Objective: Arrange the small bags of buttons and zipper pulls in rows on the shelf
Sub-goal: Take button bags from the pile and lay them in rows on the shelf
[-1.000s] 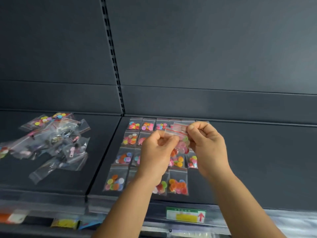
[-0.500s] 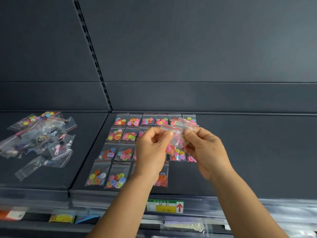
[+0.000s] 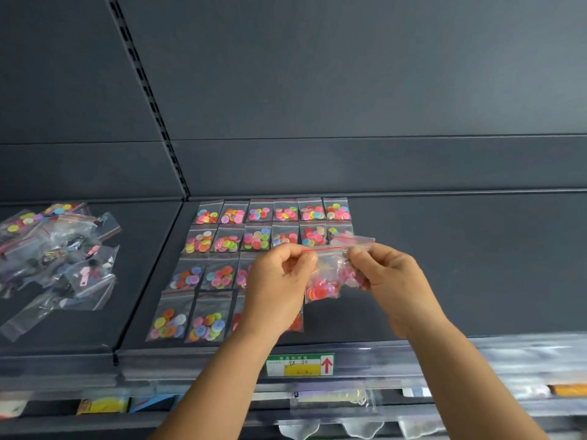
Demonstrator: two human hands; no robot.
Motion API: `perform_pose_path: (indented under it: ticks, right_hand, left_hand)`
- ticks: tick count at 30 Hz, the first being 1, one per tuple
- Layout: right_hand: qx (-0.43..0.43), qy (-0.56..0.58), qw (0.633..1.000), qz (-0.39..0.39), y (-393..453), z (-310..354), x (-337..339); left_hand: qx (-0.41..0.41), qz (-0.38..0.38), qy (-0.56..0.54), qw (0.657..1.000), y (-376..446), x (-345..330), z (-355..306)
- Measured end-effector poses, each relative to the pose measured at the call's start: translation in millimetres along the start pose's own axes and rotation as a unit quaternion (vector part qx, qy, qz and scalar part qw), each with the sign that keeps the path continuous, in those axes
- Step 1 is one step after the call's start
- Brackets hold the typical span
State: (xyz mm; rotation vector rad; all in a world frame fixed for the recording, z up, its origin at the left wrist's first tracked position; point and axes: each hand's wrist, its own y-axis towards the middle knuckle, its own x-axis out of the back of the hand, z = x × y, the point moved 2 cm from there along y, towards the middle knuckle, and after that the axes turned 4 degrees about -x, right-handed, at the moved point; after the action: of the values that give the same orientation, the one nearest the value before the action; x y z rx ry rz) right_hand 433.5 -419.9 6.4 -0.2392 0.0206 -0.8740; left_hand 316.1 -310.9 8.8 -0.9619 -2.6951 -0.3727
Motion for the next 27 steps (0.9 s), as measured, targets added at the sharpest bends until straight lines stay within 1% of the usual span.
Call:
perform_pose_path:
  ticks: [3,6,8,10,12,14,16,18,21,25,27]
  right_hand:
    - [-0.023,-0.037,0.999,-0.018,-4,-8,12]
    - [-0.051,-0.103,0.993,-0.017,-8,-19,16]
    - [-0.046,-0.169,0.984,-0.024,-9,-26,14]
    - [-0.018,-0.259,0.965,-0.044,-10,-31,12]
    - [0.035,-0.342,0.936,-0.076,-12,-32,11]
    - [0.097,-0.387,0.912,-0.097,-16,-32,12]
    - [0.150,-0.409,0.894,-0.103,-21,-32,11]
    - [0.186,-0.422,0.881,-0.103,-25,-35,11]
    - [0.192,-0.440,0.874,-0.070,-27,-38,10]
    - [0.207,-0.455,0.866,-0.020,-27,-35,11]
    - [0.201,-0.453,0.869,-0.001,-26,-33,12]
  left_hand:
    - [0.001,0.031,0.053,0.998,-7,0,9]
    - [-0.001,0.054,0.093,0.994,-14,-7,15]
    - [-0.011,0.059,0.153,0.986,-16,-11,19]
    - [-0.030,0.059,0.228,0.971,-17,-13,18]
    - [-0.067,0.056,0.289,0.953,-18,-13,20]
    - [-0.111,0.057,0.326,0.937,-21,-10,19]
    - [-0.165,0.085,0.336,0.923,-26,-9,17]
    - [-0.202,0.126,0.343,0.909,-30,-11,17]
    - [-0.203,0.162,0.353,0.899,-32,-15,19]
    - [-0.198,0.166,0.350,0.900,-33,-19,20]
    - [-0.198,0.163,0.352,0.900,-34,-21,19]
